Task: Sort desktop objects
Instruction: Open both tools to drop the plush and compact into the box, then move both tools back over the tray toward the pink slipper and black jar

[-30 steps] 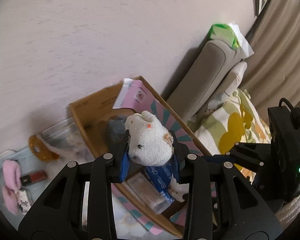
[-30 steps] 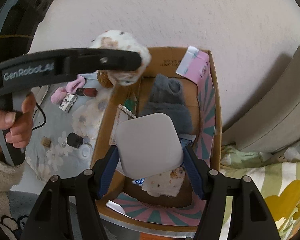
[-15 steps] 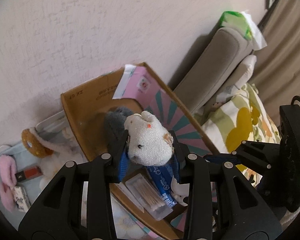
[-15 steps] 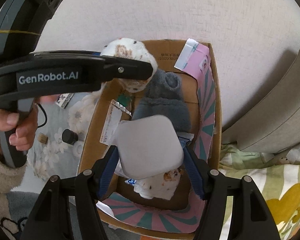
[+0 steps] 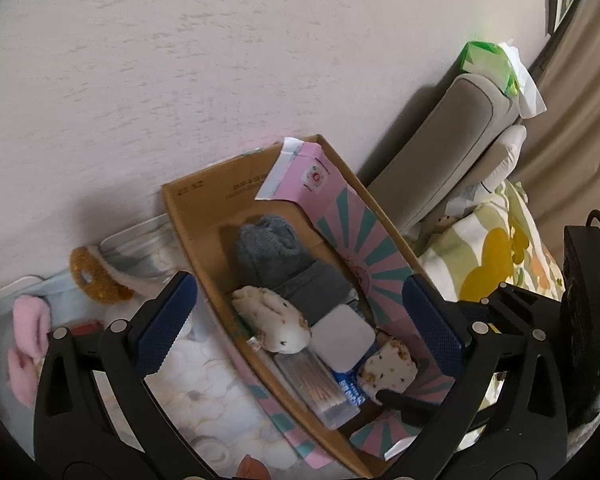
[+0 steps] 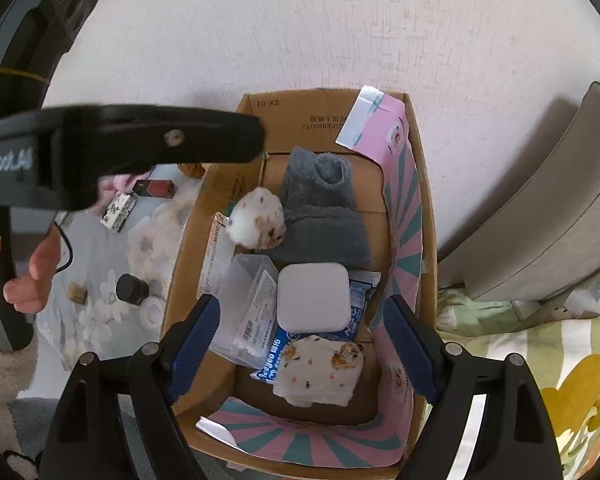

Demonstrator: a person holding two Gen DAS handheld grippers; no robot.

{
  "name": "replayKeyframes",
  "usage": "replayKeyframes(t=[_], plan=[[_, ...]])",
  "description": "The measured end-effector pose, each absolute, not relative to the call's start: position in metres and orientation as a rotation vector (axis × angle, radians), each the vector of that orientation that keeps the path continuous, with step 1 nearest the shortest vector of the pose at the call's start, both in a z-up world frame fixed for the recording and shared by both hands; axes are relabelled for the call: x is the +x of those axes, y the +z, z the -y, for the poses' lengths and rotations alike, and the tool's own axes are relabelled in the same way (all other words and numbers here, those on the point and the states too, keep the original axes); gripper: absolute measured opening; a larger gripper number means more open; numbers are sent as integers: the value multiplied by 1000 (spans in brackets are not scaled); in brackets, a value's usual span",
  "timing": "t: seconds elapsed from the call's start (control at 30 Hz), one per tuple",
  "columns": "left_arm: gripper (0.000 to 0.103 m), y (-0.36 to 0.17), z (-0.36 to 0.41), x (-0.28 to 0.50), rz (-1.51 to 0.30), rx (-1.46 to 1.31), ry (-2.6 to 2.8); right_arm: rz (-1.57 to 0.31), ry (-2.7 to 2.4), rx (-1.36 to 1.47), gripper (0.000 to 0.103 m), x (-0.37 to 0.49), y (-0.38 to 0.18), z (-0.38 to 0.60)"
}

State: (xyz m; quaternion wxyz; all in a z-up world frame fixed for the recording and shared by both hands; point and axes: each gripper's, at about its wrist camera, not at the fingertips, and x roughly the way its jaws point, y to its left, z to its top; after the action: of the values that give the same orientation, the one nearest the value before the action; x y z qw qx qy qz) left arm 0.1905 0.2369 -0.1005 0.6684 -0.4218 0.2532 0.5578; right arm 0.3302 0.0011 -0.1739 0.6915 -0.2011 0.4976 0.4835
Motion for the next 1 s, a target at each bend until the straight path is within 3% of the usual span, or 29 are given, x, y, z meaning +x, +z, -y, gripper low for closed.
replayKeyframes(t=[1.0], plan=[[102, -43, -60, 12, -376, -898, 1585, -1008, 1073, -440, 81, 237, -113, -53]])
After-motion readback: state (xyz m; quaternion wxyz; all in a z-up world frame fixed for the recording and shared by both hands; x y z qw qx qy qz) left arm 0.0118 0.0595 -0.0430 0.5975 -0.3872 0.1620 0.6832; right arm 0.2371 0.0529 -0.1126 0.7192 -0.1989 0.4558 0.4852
